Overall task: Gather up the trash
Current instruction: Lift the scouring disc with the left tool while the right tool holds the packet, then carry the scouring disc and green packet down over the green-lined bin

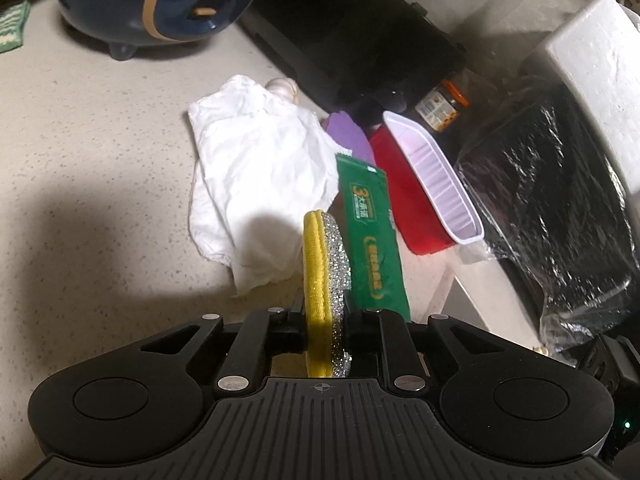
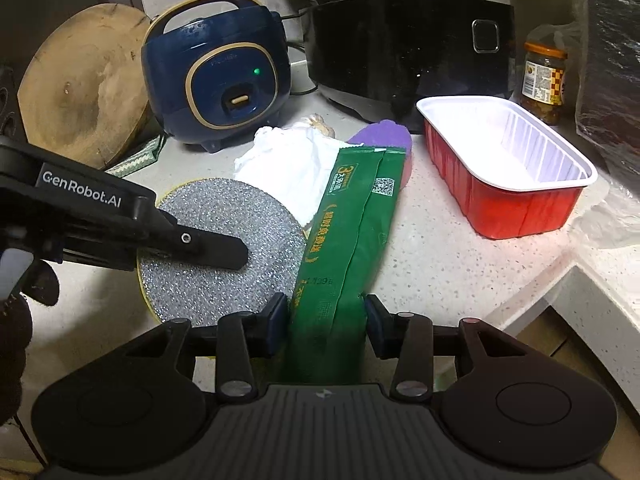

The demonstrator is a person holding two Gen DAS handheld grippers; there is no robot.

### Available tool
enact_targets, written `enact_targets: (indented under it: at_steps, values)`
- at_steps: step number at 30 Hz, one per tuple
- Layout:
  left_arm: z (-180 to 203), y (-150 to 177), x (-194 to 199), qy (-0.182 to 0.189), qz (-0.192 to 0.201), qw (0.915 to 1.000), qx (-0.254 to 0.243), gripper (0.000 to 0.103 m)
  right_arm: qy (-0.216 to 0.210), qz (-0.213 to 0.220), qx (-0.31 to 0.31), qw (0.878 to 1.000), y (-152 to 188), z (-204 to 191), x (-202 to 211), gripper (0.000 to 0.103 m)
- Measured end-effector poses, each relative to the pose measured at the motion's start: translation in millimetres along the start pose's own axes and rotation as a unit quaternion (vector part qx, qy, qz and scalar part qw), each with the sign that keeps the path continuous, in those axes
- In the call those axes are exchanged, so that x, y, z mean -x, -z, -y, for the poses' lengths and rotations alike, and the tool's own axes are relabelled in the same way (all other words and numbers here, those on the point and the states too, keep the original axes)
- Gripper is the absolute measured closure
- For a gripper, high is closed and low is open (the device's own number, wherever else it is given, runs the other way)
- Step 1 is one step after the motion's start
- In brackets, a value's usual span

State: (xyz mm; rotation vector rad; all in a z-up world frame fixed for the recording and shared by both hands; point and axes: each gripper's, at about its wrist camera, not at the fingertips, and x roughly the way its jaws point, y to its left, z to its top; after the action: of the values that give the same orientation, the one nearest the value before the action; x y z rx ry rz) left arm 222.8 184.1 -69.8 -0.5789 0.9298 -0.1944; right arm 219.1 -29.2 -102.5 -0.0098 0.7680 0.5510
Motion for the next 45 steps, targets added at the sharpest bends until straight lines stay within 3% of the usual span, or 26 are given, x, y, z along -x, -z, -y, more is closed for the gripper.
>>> enact_targets:
  at_steps: [3, 7, 13, 15, 17, 19, 24, 31, 33, 34, 35, 37, 40, 45]
  values:
    - [0.3, 2.9, 2.7, -0.006, 0.008, 0.9999, 0.004, 0.084, 0.006, 0.001, 0.006, 1.0, 0.8, -1.0, 2.1, 0.057]
    - [-3.8, 5.6, 10.4, -0.013, 0.026, 0.9996, 0.008, 0.084, 0.028, 0.002, 0.023, 0.999, 2.2, -4.7, 3.1, 0.043]
    - [-15.1, 4.5, 34.0, -0.047, 0.064, 0.9967, 0.017, 0.085, 0.052, -0.005, 0.043, 0.998, 0.2, -7.7, 3.9, 0.039]
    - [-17.6, 5.8, 42.1, -0.066, 0.077, 0.9948, 0.015, 0.085, 0.074, 0.006, 0.051, 0.996, -3.5, -8.5, 7.5, 0.031]
    - [-18.9, 7.7, 50.2, -0.079, 0.088, 0.9929, 0.01, 0.085, 0.094, 0.026, 0.052, 0.994, -8.3, -9.2, 10.6, 0.015]
    - [-19.4, 9.8, 57.2, -0.089, 0.097, 0.9912, 0.007, 0.085, 0.102, 0.051, 0.05, 0.992, -13.2, -10.3, 13.5, 0.01]
    - [-19.9, 12.1, 68.7, -0.099, 0.11, 0.9889, 0.002, 0.085, 0.087, 0.039, 0.061, 0.994, -31.8, -12.9, -4.7, 0.01]
    - [-19.0, 14.6, 74.6, -0.101, 0.117, 0.988, -0.004, 0.085, 0.086, -0.003, 0.046, 0.995, -32.3, -13.8, -27.5, 0.014]
    - [-17.9, 13.8, 76.4, -0.102, 0.124, 0.987, -0.004, 0.085, 0.078, -0.01, 0.048, 0.996, -27.8, -16.6, -26.3, 0.021]
    - [-17.6, 13.2, 78.2, -0.103, 0.133, 0.9858, -0.003, 0.085, 0.071, -0.013, 0.048, 0.996, -25.4, -17.6, -24.9, 0.036]
    - [-17.7, 12.5, 81.2, -0.103, 0.146, 0.9839, 0.0, 0.085, 0.066, -0.014, 0.048, 0.997, -24.7, -18.2, -23.8, 0.061]
    - [-19.7, 10.8, 88.7, -0.102, 0.18, 0.9782, 0.013, 0.085, 0.053, -0.024, 0.047, 0.997, -23.0, -19.3, -20.4, 0.071]
    - [-20.0, 4.5, 94.5, -0.103, 0.2, 0.9743, 0.02, 0.085, 0.033, -0.013, 0.036, 0.999, -22.8, -18.9, -3.1, 0.076]
    - [-3.8, -1.5, 80.2, -0.076, 0.173, 0.982, -0.009, 0.085, 0.011, 0.008, 0.033, 0.999, -22.4, -18.3, 28.6, 0.078]
